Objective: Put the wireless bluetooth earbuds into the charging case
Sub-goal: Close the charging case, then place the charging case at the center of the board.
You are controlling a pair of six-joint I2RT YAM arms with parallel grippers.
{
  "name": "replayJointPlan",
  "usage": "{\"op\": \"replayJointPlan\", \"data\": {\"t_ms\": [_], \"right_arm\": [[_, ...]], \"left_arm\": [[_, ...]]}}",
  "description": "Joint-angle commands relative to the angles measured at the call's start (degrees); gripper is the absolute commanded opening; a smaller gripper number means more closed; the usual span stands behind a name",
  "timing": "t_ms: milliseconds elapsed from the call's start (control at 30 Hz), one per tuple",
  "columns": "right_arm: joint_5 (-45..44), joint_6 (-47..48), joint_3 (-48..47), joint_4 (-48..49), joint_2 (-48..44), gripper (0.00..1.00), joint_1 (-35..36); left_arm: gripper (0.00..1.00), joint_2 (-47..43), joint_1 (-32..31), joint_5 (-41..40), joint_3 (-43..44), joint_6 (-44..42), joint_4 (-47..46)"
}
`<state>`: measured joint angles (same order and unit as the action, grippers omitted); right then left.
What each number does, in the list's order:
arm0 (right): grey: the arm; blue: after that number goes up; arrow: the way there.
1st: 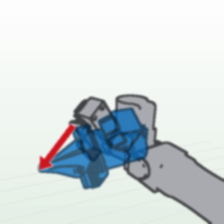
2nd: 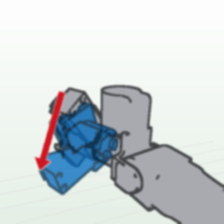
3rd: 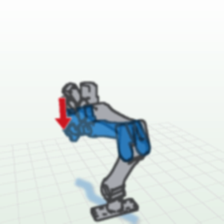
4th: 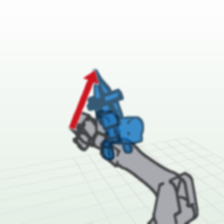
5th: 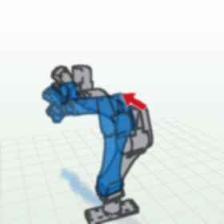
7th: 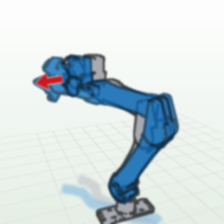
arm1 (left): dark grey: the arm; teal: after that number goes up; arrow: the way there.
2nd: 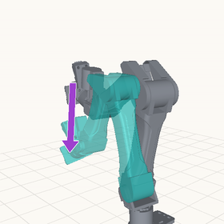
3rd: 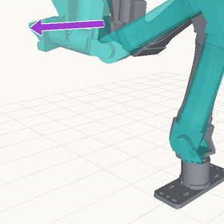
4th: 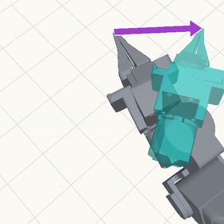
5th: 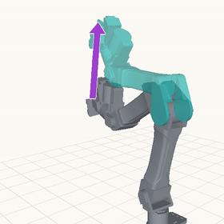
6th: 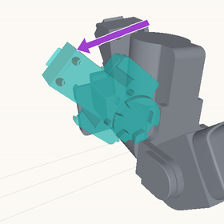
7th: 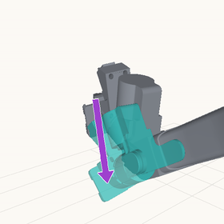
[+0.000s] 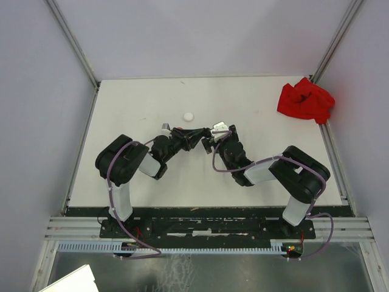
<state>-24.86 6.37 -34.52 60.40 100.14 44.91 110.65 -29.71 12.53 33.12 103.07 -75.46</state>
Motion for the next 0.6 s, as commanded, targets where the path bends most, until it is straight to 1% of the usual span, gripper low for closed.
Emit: {"op": "replayJointPlan", "data": {"t_ms": [0,200,267,333,367,433,467,500,567], "right_arm": [[-5.1,2.8,0.0,2.2,-2.7,1.00,-0.3],[-7.2,2.9,1.3,1.5,-3.9,0.99,-0.3],[-12.1,0.5,1.1,-0.8,-4.7,1.00,-0.4],[-15.6,-4.6,-1.0,-8.8,-6.9,1.00,-1.2],[-16.0,-8.0,-2.7,-15.5,-8.3,1.00,-1.9],[-13.7,-14.4,-6.6,-28.7,-11.0,1.00,-3.7],[-12.1,-16.8,-8.2,-33.5,-12.2,1.00,-4.5],[-10.5,-18.4,-9.0,-36.4,-13.2,1.00,-5.2],[-8.6,-19.6,-9.2,-38.4,-15.5,1.00,-6.1]], "left_arm": [[0.03,0.8,0.0,-0.1,-0.4,1.6,-4.4],[0.03,1.2,1.0,0.4,-0.8,1.6,-5.4],[0.03,1.1,1.6,1.0,-0.7,0.5,-5.3],[0.03,0.7,2.7,2.4,-0.1,-1.9,-3.6],[0.03,0.4,3.4,3.0,0.3,-3.5,-2.8],[0.03,-0.3,4.4,4.1,1.2,-7.6,0.5],[0.03,-1.0,4.9,4.5,1.9,-10.1,2.2],[0.03,-1.5,5.2,4.5,2.5,-12.5,4.2],[0.03,-2.6,5.6,4.3,4.3,-17.7,10.2]]}}
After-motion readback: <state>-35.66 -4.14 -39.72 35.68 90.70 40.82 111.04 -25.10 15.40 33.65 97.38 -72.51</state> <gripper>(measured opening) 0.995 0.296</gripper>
